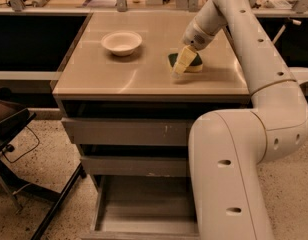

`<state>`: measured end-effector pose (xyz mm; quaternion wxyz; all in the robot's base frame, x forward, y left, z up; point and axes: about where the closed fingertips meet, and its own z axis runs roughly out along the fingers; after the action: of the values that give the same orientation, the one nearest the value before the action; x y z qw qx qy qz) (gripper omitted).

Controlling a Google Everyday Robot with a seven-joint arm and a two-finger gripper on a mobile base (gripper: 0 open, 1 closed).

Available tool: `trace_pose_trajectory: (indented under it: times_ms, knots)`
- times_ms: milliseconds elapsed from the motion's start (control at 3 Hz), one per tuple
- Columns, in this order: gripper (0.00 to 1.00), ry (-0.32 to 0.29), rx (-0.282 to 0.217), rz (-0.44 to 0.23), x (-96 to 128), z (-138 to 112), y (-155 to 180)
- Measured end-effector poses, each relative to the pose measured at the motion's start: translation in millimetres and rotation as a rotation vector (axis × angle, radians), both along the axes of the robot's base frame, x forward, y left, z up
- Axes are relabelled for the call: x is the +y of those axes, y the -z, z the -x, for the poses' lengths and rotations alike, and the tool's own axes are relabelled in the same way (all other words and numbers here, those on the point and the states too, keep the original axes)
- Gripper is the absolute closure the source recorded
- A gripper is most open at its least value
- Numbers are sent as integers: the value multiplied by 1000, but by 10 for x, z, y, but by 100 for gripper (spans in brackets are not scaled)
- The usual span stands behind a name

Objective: Place sponge into bottom drawer

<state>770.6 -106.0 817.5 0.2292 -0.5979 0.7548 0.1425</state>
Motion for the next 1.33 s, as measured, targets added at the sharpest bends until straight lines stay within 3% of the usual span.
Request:
trace_pose_trajectory:
  times_ms: [333, 667, 1333]
  knots:
    - [0, 8, -14, -7, 26, -60, 22]
    - [17, 14, -24, -14, 56, -111, 49]
    - [64, 17, -29, -17, 80, -145, 69]
